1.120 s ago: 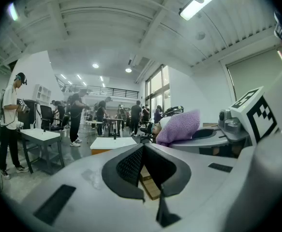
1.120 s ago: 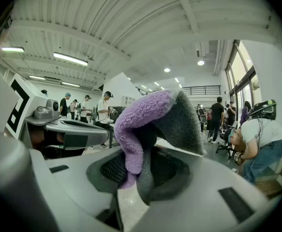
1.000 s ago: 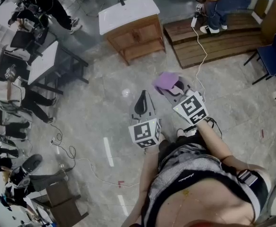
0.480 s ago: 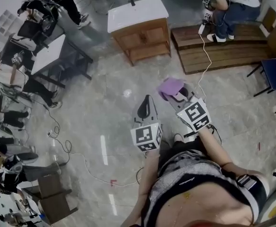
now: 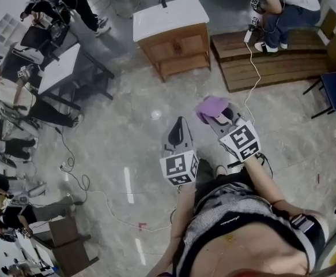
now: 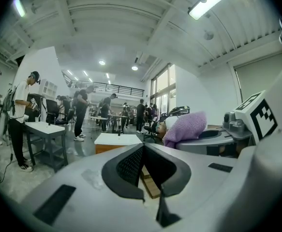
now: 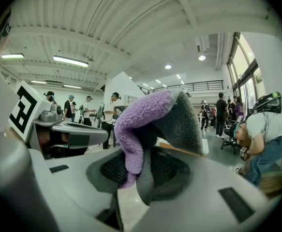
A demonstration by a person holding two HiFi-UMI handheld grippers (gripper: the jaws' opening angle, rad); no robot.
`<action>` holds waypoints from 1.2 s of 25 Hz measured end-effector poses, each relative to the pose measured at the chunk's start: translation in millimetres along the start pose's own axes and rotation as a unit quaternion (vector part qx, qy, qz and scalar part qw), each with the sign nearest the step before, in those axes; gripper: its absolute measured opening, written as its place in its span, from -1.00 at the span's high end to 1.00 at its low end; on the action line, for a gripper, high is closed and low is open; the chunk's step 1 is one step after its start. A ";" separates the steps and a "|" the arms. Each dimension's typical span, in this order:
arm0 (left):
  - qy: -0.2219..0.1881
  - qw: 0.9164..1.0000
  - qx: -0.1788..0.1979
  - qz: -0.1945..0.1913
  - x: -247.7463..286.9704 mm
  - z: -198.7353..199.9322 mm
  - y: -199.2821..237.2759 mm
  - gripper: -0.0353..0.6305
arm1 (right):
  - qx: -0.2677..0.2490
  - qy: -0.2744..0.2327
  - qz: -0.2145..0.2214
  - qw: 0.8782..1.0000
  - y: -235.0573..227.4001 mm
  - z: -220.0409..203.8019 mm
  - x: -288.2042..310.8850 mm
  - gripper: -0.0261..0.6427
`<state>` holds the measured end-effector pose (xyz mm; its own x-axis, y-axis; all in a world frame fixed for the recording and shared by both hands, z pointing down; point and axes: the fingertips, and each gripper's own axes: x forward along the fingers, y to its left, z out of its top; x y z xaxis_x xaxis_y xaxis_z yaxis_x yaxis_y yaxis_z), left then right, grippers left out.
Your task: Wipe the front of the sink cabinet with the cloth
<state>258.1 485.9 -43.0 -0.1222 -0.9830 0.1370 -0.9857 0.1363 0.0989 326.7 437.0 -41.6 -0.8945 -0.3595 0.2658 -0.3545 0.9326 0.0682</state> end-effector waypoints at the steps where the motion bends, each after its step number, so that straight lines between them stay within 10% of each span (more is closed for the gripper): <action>1: 0.001 1.000 0.000 -0.003 5.9 0.6 4.7 0.89 | 0.002 -0.001 -0.004 1.000 -2.7 0.9 5.9 0.44; 30: 0.004 0.999 0.006 -0.044 102.0 16.7 151.2 0.89 | -0.003 0.007 -0.017 1.000 0.1 38.4 184.5 0.44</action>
<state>94.6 404.2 -30.5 -0.0332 -0.9900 0.1368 -0.9940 0.0470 0.0984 151.2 369.5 -29.5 -0.8783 -0.3905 0.2758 -0.3829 0.9200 0.0833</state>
